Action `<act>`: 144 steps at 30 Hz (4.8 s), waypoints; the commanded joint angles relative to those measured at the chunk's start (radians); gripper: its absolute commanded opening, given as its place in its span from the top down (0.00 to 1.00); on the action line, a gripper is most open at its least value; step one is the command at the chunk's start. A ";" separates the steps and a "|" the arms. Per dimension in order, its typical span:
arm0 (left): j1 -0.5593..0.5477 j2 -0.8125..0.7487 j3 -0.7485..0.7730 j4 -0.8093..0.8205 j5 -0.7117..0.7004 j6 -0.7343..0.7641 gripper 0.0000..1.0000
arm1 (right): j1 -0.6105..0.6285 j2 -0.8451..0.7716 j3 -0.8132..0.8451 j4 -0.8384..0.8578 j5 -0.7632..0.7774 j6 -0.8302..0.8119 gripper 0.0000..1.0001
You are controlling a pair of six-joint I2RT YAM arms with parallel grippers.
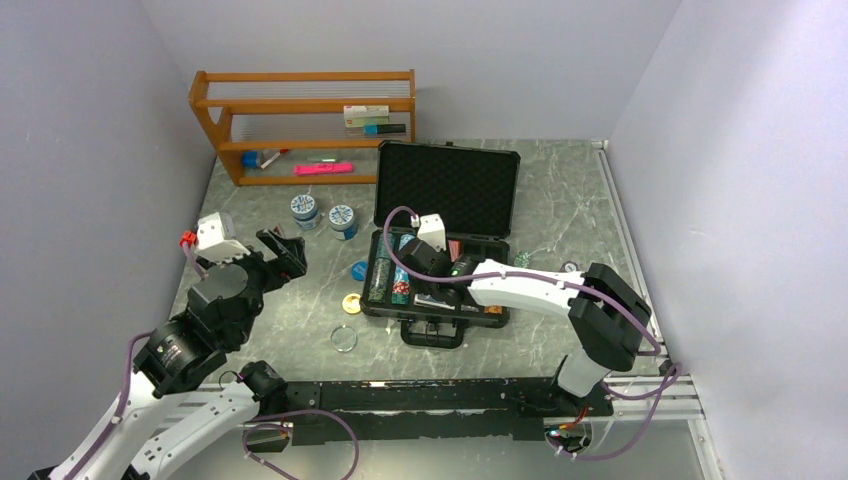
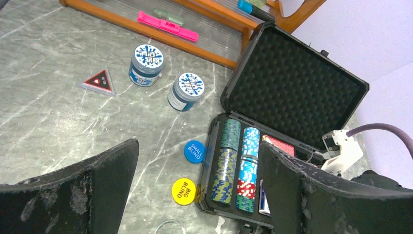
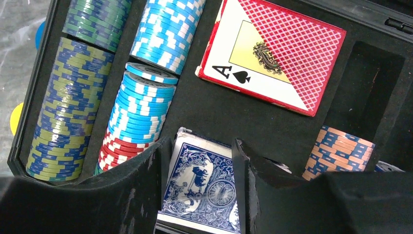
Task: Pack up texas hold em set
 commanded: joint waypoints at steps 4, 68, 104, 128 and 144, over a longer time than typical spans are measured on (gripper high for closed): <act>-0.003 -0.008 -0.009 -0.010 -0.001 -0.059 0.03 | 0.005 -0.010 0.000 -0.092 -0.003 -0.037 0.43; -0.002 0.148 -0.192 0.366 0.249 0.045 0.03 | -0.293 -0.427 0.026 -0.343 0.147 0.095 0.20; -0.002 0.143 -0.027 0.280 0.319 0.191 0.03 | -0.757 -0.142 -0.203 -0.017 -0.196 -0.086 0.53; -0.002 0.122 -0.050 0.265 0.264 0.186 0.03 | -0.787 -0.163 -0.219 0.018 -0.237 -0.070 0.46; -0.002 0.127 -0.048 0.257 0.247 0.186 0.03 | -0.797 -0.115 -0.226 0.031 -0.271 -0.074 0.55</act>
